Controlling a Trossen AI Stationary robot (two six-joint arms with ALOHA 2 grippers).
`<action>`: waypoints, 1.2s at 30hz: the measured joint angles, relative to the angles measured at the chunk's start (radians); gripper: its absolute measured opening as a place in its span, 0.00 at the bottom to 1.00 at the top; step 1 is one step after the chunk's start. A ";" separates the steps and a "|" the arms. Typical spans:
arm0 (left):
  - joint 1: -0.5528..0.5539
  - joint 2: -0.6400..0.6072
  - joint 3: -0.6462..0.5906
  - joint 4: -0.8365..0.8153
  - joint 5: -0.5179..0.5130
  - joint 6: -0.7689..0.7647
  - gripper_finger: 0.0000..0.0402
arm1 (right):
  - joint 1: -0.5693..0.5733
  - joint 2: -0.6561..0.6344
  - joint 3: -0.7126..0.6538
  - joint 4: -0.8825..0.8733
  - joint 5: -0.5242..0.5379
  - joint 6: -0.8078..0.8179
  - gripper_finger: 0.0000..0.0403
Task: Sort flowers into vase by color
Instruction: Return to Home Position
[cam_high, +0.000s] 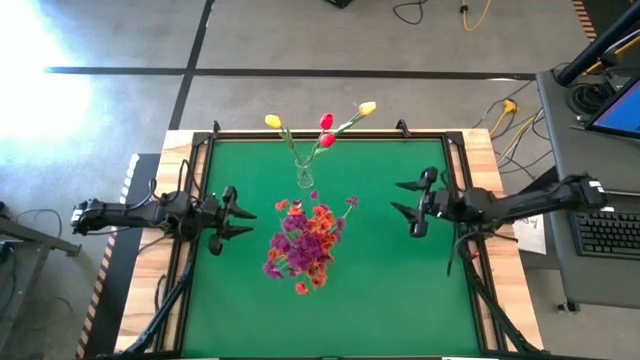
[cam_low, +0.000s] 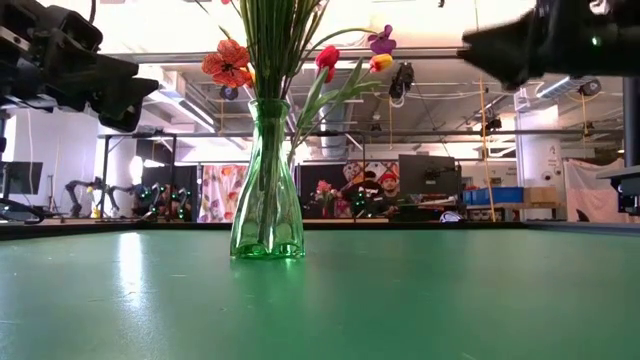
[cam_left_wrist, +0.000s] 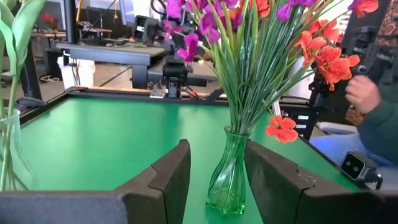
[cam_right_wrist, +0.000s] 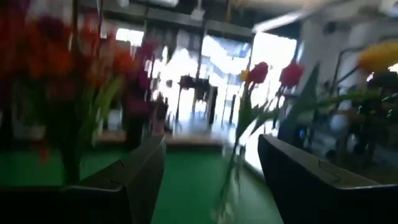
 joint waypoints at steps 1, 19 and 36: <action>0.000 0.000 0.000 -0.001 0.000 0.000 0.35 | 0.000 -0.023 0.000 -0.076 -0.016 -0.013 0.61; 0.000 0.019 0.000 -0.002 0.000 0.000 0.35 | 0.001 -0.510 -0.098 -0.710 -0.236 0.059 0.61; 0.000 0.056 0.000 0.000 0.000 0.000 0.35 | -0.001 -0.615 -0.098 -0.806 -0.347 0.169 0.61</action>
